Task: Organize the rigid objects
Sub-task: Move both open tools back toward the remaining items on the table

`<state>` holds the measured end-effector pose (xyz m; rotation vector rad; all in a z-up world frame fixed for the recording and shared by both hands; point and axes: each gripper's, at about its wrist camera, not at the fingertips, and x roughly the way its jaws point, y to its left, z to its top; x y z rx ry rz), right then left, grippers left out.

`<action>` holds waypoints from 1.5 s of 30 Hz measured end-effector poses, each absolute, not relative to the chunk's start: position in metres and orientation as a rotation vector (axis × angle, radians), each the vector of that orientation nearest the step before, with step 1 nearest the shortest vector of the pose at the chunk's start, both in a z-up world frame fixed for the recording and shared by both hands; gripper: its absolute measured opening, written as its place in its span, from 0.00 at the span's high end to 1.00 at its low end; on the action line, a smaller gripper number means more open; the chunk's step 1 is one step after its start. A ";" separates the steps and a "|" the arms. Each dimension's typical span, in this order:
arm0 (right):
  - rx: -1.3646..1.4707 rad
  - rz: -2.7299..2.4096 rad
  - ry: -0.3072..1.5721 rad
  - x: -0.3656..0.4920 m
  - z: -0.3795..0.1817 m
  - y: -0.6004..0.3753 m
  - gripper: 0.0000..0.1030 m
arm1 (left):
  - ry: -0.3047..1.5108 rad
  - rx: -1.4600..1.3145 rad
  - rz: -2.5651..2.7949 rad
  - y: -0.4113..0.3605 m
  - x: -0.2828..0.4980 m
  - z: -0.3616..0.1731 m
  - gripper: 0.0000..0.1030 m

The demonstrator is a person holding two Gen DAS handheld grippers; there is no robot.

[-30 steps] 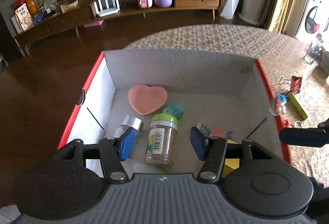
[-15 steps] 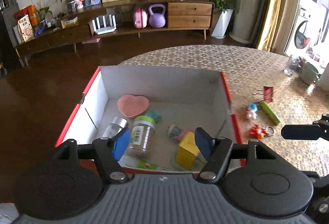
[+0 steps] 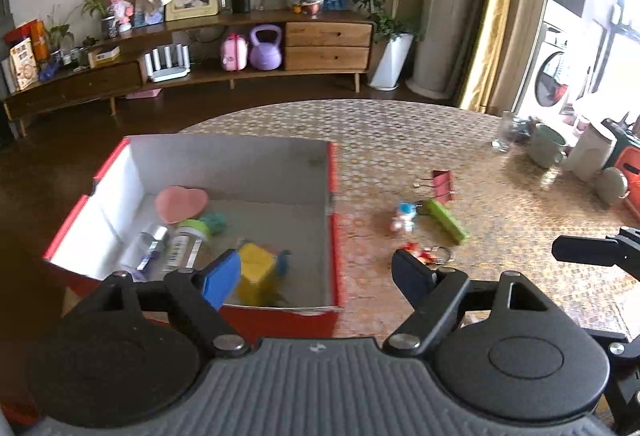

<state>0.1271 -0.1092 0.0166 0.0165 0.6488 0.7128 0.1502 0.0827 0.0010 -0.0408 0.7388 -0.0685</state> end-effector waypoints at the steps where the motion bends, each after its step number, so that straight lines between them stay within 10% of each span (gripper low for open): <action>1: 0.015 0.709 0.649 0.127 0.014 -0.115 0.00 | 0.735 -0.044 -0.077 0.077 0.150 0.000 0.20; 32: -0.035 0.538 0.816 0.243 -0.055 -0.197 0.02 | 0.778 0.008 -0.148 -0.037 0.221 -0.102 0.17; 45: -0.078 0.535 0.891 0.292 -0.094 -0.169 0.21 | 0.799 -0.010 -0.131 -0.034 0.256 -0.144 0.17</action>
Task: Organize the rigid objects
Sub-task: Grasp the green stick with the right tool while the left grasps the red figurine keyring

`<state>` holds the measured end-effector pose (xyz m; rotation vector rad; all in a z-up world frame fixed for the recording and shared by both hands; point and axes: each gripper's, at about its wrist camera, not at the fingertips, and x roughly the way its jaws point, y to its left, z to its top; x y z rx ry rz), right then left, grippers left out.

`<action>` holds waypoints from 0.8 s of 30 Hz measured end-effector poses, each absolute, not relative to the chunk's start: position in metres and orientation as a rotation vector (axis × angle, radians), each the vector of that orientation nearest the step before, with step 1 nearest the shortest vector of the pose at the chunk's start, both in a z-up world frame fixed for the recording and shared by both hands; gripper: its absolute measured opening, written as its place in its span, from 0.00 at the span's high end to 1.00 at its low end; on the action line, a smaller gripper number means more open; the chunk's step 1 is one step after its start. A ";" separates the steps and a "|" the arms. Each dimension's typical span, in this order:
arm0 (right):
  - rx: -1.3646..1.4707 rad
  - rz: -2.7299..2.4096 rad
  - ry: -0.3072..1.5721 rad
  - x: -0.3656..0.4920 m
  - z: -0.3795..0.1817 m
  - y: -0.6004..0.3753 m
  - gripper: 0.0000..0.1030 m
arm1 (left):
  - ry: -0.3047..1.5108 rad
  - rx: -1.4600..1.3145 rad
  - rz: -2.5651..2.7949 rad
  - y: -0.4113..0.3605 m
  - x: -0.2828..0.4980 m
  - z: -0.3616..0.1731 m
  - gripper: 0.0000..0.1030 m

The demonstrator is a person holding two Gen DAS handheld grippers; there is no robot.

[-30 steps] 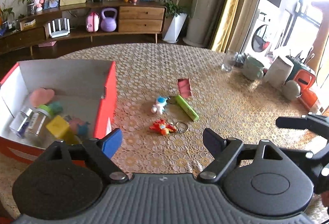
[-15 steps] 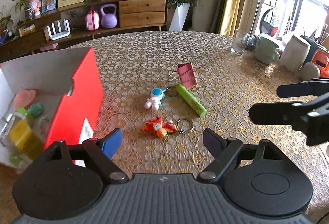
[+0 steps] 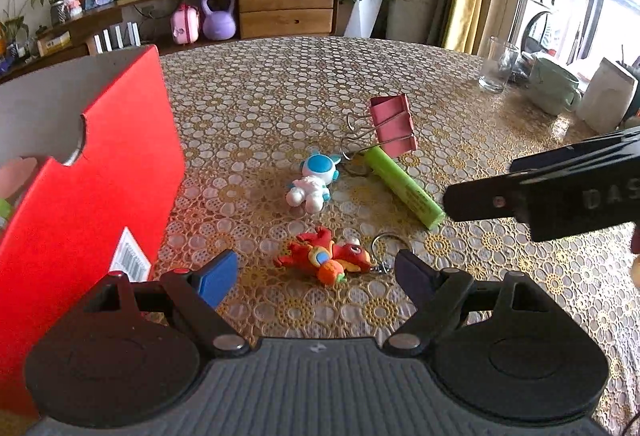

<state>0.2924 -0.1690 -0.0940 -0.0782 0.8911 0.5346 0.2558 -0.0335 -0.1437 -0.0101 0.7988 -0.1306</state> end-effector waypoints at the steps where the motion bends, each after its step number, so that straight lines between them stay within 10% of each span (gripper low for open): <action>1: -0.086 0.535 0.894 0.295 -0.097 -0.165 0.22 | 0.800 -0.008 -0.136 -0.033 0.257 -0.145 0.17; 17: -0.144 0.531 0.925 0.317 -0.118 -0.129 0.60 | 0.767 0.041 -0.192 -0.035 0.265 -0.157 0.23; 24: -0.184 0.520 0.908 0.317 -0.123 -0.121 0.76 | 0.758 0.049 -0.217 -0.039 0.262 -0.155 0.42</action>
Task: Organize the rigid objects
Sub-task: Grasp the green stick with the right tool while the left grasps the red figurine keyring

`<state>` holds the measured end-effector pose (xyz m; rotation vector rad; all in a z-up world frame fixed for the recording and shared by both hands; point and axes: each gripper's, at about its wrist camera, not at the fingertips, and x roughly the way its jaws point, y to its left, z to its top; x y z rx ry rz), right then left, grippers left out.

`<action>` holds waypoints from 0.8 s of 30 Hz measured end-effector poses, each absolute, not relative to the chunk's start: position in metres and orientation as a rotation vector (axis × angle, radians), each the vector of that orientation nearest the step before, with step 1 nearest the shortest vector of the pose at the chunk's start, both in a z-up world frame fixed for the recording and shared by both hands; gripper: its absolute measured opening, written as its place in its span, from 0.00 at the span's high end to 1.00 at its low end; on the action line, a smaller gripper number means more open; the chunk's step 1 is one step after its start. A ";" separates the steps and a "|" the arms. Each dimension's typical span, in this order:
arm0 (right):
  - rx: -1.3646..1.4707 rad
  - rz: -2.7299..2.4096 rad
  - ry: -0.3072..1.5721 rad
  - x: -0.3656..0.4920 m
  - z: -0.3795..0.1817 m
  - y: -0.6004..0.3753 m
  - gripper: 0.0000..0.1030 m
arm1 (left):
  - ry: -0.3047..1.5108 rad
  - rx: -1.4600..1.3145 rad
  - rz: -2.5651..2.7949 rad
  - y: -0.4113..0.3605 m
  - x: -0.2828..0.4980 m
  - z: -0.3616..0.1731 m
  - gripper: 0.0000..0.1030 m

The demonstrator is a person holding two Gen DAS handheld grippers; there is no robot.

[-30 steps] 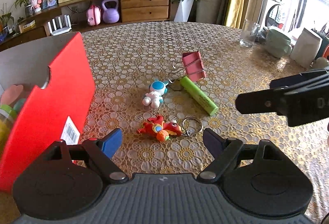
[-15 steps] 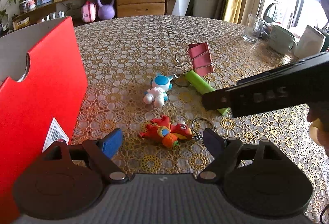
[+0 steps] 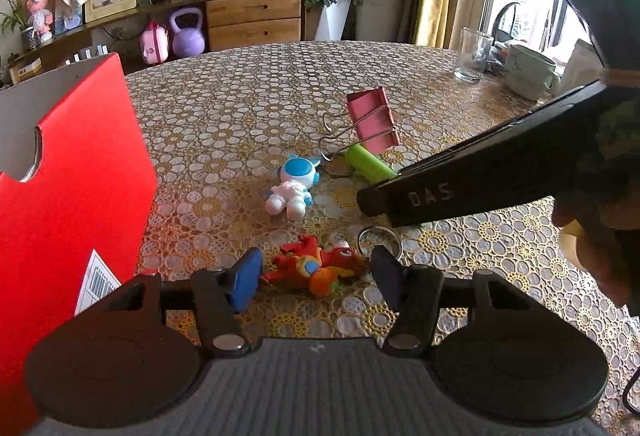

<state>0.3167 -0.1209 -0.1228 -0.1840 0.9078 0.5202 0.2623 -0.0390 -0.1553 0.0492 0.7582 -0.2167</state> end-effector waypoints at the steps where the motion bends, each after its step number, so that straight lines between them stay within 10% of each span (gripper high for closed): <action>1: -0.196 0.517 0.904 0.316 -0.123 -0.119 0.79 | 0.758 0.047 -0.218 -0.039 0.263 -0.155 0.43; 24: -0.094 0.566 0.869 0.250 -0.068 -0.154 0.85 | 0.744 -0.073 -0.220 -0.014 0.228 -0.108 0.44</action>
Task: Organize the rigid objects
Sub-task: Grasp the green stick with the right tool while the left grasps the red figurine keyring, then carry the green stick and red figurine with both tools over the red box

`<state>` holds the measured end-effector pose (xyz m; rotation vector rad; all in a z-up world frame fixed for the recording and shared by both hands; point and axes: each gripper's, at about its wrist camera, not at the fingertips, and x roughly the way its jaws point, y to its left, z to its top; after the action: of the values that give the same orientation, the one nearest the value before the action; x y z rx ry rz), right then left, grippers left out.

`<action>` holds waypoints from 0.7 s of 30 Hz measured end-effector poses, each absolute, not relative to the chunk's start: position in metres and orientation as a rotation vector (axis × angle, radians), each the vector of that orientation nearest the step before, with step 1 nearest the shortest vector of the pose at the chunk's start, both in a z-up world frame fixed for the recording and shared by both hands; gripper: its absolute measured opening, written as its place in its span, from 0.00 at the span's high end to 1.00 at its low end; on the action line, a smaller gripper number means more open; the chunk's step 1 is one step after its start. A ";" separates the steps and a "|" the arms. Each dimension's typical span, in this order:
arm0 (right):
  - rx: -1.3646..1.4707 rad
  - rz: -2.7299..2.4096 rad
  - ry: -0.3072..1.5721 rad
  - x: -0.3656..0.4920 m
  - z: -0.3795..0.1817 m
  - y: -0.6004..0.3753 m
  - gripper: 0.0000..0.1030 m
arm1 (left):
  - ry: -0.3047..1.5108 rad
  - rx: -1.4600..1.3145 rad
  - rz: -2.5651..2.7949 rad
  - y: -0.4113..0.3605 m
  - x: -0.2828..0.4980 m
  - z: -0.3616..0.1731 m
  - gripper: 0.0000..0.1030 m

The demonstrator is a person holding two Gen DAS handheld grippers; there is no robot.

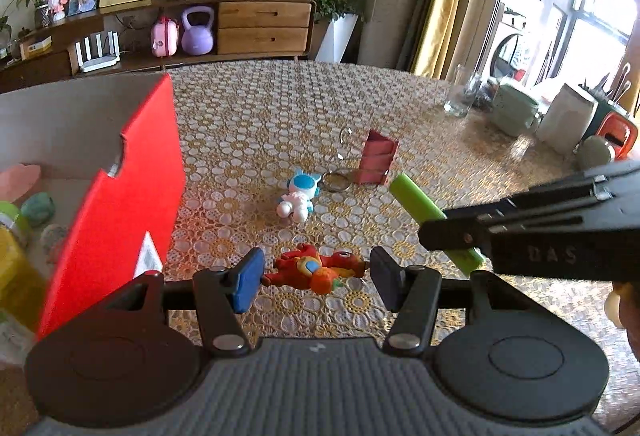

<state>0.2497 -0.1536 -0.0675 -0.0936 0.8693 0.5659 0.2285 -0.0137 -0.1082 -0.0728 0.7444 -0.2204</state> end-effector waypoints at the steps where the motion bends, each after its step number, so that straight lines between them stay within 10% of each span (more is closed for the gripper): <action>1: -0.088 0.569 0.868 0.245 -0.063 -0.155 0.85 | 0.741 -0.078 -0.222 -0.014 0.225 -0.105 0.44; 21: -0.078 0.648 0.825 0.179 0.014 -0.124 0.85 | 0.641 -0.104 -0.213 0.036 0.178 0.005 0.44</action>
<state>0.1789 -0.1245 0.0145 -0.0778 0.8246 0.6481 0.1782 0.0365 0.0050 -0.1042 0.6414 -0.2132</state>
